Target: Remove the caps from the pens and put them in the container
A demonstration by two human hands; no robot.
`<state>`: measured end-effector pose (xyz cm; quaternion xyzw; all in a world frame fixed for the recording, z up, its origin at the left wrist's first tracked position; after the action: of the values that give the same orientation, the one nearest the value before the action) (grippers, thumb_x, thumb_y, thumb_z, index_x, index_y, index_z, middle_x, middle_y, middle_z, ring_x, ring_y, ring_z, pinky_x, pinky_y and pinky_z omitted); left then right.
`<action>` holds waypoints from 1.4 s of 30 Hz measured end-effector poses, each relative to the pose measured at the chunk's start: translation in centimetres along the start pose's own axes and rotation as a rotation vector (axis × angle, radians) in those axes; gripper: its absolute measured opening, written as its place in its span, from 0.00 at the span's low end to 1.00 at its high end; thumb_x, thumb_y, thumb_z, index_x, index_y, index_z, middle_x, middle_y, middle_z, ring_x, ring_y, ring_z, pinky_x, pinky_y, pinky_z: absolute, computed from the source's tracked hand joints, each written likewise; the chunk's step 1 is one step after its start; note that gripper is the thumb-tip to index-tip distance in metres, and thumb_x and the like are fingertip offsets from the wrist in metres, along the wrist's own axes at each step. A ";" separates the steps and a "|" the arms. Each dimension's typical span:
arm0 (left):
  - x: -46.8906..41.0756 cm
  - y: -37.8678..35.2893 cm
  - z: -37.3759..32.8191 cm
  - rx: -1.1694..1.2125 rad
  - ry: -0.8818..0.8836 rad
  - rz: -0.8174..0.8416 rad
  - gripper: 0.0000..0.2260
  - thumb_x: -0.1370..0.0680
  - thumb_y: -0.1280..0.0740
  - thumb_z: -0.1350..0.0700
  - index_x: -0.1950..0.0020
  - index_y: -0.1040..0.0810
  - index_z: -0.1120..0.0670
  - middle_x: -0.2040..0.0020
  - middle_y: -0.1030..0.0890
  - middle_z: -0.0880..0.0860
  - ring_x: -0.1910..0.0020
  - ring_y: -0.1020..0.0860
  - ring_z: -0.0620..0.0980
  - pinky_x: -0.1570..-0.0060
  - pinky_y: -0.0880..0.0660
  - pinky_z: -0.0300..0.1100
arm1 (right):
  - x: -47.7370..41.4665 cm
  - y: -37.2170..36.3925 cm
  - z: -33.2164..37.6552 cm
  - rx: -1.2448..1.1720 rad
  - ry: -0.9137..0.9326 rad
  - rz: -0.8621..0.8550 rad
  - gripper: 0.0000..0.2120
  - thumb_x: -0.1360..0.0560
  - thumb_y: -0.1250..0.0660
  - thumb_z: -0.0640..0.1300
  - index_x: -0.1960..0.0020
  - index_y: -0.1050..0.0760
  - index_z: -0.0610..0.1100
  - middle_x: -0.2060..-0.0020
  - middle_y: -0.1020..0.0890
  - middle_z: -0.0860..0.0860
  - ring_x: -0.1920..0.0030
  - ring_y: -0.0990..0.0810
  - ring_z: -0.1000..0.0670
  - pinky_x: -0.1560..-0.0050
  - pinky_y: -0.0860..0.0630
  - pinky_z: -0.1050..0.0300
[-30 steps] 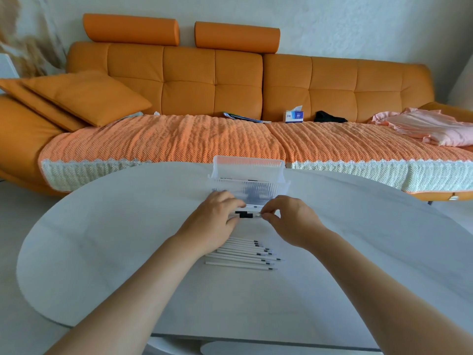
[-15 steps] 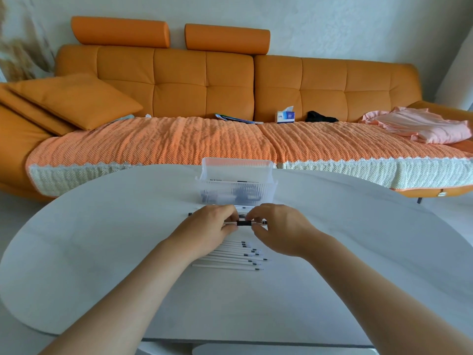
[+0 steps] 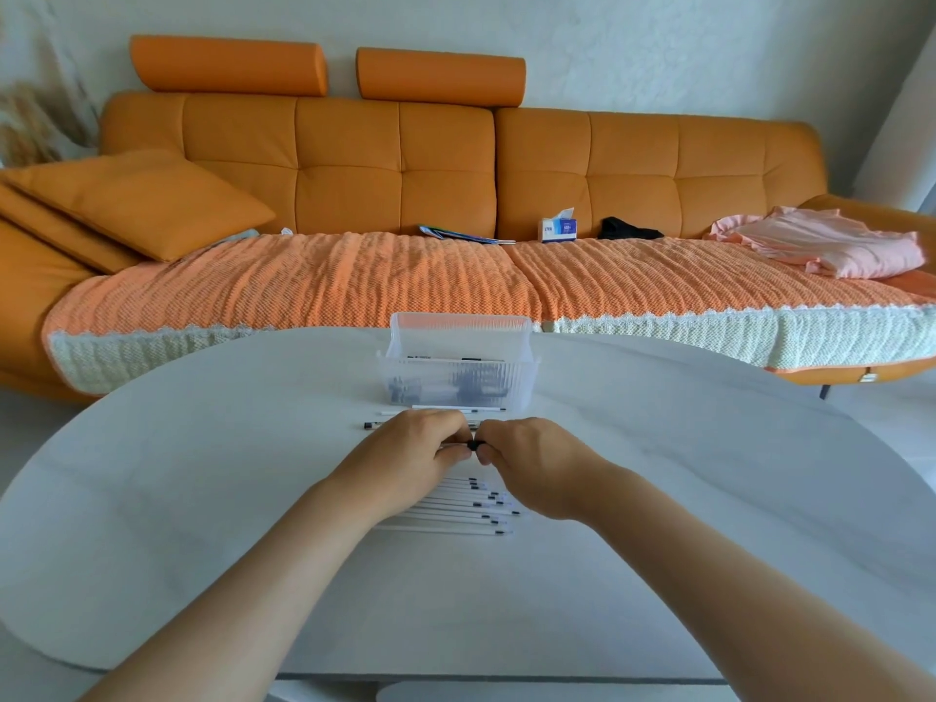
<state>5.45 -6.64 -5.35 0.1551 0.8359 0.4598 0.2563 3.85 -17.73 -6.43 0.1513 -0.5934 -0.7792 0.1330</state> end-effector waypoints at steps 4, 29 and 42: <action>0.0 0.3 0.5 0.027 0.025 0.008 0.01 0.22 0.32 0.52 0.54 0.23 0.47 0.56 0.20 0.42 0.56 0.23 0.42 0.55 0.25 0.44 | -0.2 0.3 0.0 -0.041 -0.003 0.005 0.12 0.16 0.45 0.49 0.47 0.25 0.46 0.61 0.21 0.50 0.60 0.24 0.46 0.58 0.26 0.49; 0.3 1.0 1.6 -0.162 0.107 0.022 0.04 0.21 0.35 0.47 0.47 0.24 0.42 0.51 0.23 0.40 0.58 0.28 0.43 0.63 0.34 0.38 | -0.1 -0.1 -4.3 -0.136 -0.222 0.011 0.14 0.23 0.31 0.51 0.37 0.21 0.54 0.49 0.20 0.56 0.49 0.24 0.53 0.47 0.27 0.59; 0.1 0.5 0.2 -0.138 0.035 0.000 0.03 0.21 0.35 0.48 0.48 0.24 0.43 0.57 0.25 0.40 0.58 0.28 0.43 0.62 0.34 0.39 | 0.0 1.0 -1.7 0.020 -0.044 -0.009 0.14 0.17 0.44 0.51 0.42 0.20 0.52 0.49 0.21 0.55 0.52 0.23 0.52 0.51 0.26 0.56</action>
<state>5.51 -6.16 -5.07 0.1292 0.8065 0.5191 0.2518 4.52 -19.46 -5.87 0.1385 -0.6033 -0.7770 0.1149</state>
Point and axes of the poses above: each hand's wrist, its own x-axis away from the middle knuckle, its own y-axis out of the back of the hand, z = x × y, the point moved 9 cm from there along -x, towards the middle knuckle
